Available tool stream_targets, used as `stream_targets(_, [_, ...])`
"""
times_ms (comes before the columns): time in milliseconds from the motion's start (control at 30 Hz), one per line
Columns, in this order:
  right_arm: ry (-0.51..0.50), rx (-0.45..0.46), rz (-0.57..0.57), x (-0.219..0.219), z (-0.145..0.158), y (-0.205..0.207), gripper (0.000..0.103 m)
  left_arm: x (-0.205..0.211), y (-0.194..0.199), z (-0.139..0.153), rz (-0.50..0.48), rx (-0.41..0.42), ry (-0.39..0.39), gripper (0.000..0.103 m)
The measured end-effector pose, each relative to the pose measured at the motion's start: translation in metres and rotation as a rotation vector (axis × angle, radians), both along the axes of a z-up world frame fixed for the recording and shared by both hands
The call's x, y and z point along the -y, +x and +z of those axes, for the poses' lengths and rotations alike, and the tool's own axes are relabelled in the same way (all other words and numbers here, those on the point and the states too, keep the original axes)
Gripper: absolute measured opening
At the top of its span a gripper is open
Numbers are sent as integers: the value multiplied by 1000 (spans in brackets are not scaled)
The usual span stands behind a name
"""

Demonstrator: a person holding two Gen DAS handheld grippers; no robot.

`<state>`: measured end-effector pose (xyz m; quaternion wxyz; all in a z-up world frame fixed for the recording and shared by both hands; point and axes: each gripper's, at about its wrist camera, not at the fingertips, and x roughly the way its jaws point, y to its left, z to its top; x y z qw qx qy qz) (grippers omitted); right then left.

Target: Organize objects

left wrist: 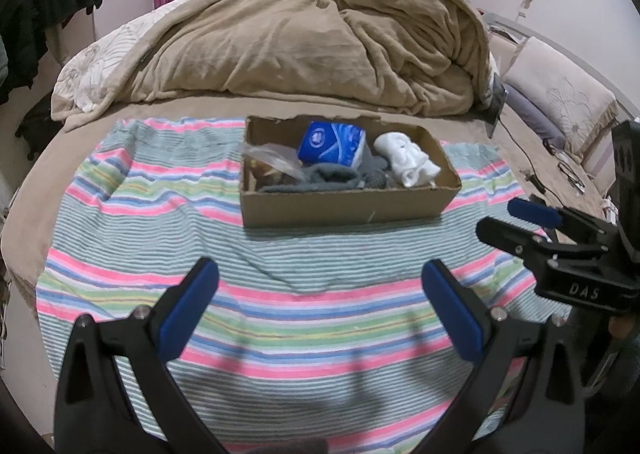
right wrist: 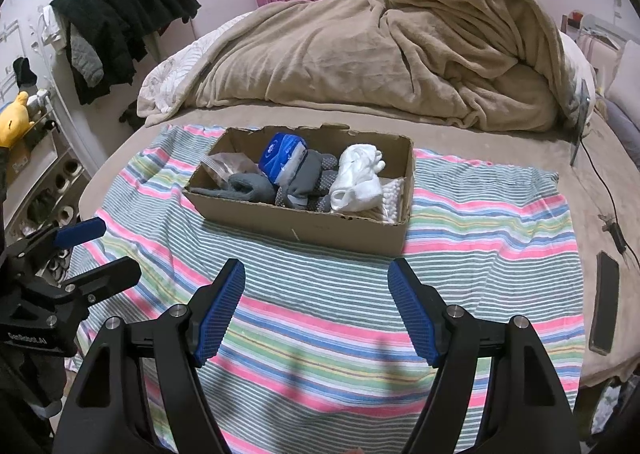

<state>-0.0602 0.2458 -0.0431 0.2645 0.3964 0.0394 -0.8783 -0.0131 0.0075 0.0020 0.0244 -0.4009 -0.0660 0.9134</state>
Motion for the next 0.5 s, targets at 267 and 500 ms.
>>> stream_targets(267, [3,1,1,0,0,-2,77,5,-1,0,10,-5,-1,102])
stream_targets(500, [4,1,1,1,0,-2,77,8,-4,0,16,0,1,102])
